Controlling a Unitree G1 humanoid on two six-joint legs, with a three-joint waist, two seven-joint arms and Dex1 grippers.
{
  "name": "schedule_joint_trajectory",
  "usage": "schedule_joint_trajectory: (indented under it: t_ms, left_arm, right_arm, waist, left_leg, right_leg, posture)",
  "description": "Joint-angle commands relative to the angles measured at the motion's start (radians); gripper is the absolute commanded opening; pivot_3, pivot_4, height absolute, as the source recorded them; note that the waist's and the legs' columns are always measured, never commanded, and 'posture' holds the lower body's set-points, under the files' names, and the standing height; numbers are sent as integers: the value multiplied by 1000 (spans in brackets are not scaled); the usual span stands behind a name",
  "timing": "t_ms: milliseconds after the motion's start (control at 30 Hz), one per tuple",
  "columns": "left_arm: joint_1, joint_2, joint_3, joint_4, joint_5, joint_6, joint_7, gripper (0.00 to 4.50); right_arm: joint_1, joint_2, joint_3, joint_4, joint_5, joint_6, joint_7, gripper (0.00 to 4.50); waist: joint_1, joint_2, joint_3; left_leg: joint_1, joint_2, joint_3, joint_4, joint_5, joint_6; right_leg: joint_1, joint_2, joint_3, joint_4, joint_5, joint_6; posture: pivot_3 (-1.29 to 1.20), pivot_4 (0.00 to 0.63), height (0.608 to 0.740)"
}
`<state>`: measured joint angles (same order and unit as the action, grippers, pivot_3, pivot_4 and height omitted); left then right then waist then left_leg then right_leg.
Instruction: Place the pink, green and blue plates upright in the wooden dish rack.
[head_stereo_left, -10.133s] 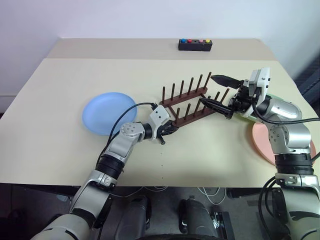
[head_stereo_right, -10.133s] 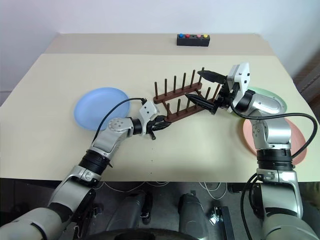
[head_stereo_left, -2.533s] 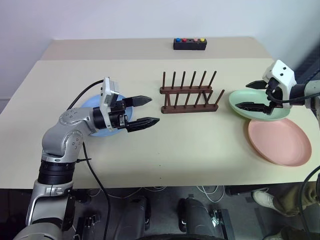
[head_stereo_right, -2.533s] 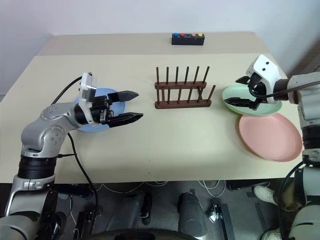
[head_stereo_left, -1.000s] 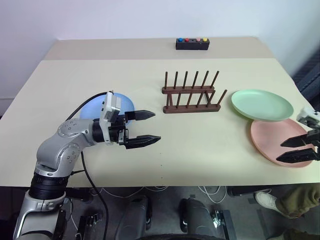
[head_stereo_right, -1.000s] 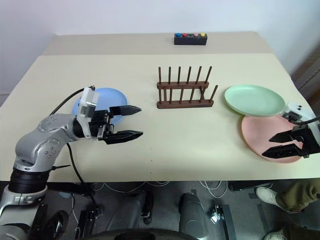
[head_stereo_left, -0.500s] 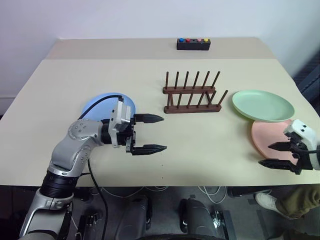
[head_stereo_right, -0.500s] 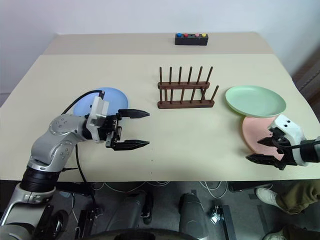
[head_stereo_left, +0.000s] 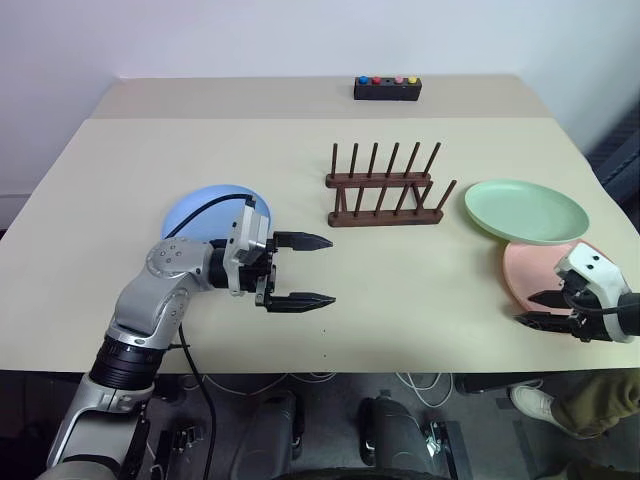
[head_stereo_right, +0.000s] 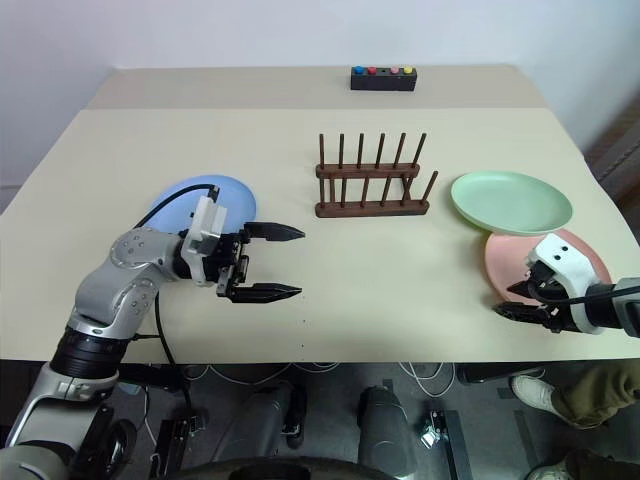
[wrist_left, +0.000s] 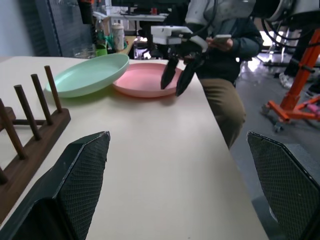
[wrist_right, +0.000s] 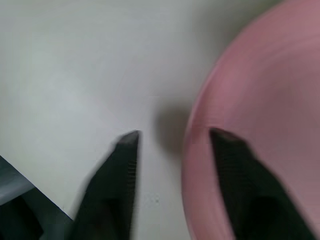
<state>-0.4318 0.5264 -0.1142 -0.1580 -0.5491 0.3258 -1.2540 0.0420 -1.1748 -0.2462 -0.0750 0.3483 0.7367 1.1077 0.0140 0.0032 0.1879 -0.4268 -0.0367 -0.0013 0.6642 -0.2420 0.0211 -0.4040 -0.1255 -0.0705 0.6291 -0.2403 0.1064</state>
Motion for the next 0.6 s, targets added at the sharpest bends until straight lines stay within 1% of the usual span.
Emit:
schedule_joint_trajectory:
  t_ms: [33,67,100,267,333,467,533,600]
  left_arm:
    - [4,-5,2,-5,2,0,15,4500]
    - [6,-2,1,-6,6,-3,15,4500]
    - [7,0,-1,-7,9,-6,15,4500]
    - [10,11,5,-14,8,-1,14,4500]
    - [13,20,8,-17,7,0,14,4500]
    - [13,26,8,-17,4,1,14,4500]
    - [9,22,5,-9,6,-2,15,4500]
    - [5,17,2,-2,9,-6,16,4500]
  right_arm:
    - [-27,-9,14,-5,-11,-6,-5,173]
    - [-36,-9,21,-3,-16,-10,-6,72]
    - [-43,-8,26,-1,-20,-13,-7,72]
    - [-62,13,41,-4,-12,3,-17,72]
    - [-63,-1,33,-14,0,22,-2,72]
    - [-74,-57,-26,-11,51,47,75,72]
    - [-131,-76,-96,24,149,110,151,72]
    - [-148,-116,-147,53,213,155,243,72]
  waist:
    - [-3,-1,0]
    - [-5,-3,-2]
    - [-6,-6,-2]
    - [-1,-6,-2]
    - [-1,-6,-2]
    - [-1,-6,-2]
    - [-2,-6,-2]
    - [-1,-5,-1]
  left_leg:
    - [0,0,0,0,0,0]
    - [0,0,0,0,0,0]
    - [1,1,0,0,0,0]
    - [1,2,0,0,0,0]
    - [1,2,0,0,0,0]
    - [1,2,0,0,0,0]
    - [1,2,0,0,0,0]
    - [1,2,0,0,0,0]
  right_leg:
    - [0,0,0,0,0,0]
    - [0,0,0,0,0,0]
    - [0,1,0,0,0,0]
    - [0,2,1,0,0,-1]
    - [0,2,1,-1,0,-1]
    - [0,2,1,0,0,-1]
    - [0,2,2,0,0,-1]
    - [0,2,2,0,0,-1]
  posture:
    - [0,150,735]
    - [0,150,735]
    - [0,150,735]
    - [0,150,735]
    - [0,150,735]
    - [0,150,735]
    - [0,150,735]
    - [0,150,735]
